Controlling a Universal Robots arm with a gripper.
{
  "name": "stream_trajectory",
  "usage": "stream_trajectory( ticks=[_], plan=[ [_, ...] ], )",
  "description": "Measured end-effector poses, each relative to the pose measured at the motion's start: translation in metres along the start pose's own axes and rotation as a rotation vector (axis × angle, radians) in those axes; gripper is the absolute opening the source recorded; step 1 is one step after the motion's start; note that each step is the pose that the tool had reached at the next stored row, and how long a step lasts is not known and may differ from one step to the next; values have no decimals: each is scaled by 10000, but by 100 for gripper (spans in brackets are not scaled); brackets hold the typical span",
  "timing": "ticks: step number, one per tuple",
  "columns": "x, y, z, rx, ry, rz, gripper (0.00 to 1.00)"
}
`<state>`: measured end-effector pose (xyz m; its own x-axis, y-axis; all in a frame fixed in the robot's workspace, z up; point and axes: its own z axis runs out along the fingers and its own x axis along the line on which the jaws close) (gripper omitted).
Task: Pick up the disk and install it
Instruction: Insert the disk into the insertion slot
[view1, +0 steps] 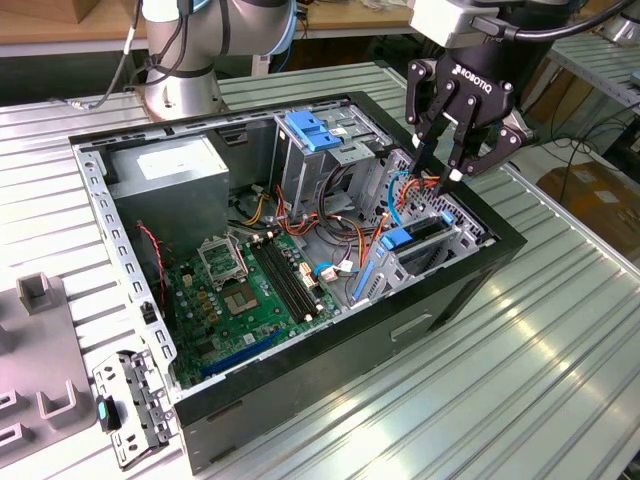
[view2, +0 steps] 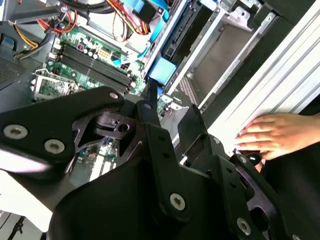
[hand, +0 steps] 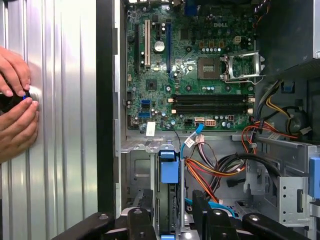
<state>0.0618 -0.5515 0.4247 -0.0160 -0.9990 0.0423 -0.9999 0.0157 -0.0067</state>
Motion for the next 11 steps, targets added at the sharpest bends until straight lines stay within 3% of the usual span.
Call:
stream_trajectory(
  ticks=[4,9,11],
  plan=[
    [-3,1,95,1,-1,0,43],
    [-6,1,247,1,0,-11,11],
    [-8,-2,285,2,0,-30,11]
  ],
)
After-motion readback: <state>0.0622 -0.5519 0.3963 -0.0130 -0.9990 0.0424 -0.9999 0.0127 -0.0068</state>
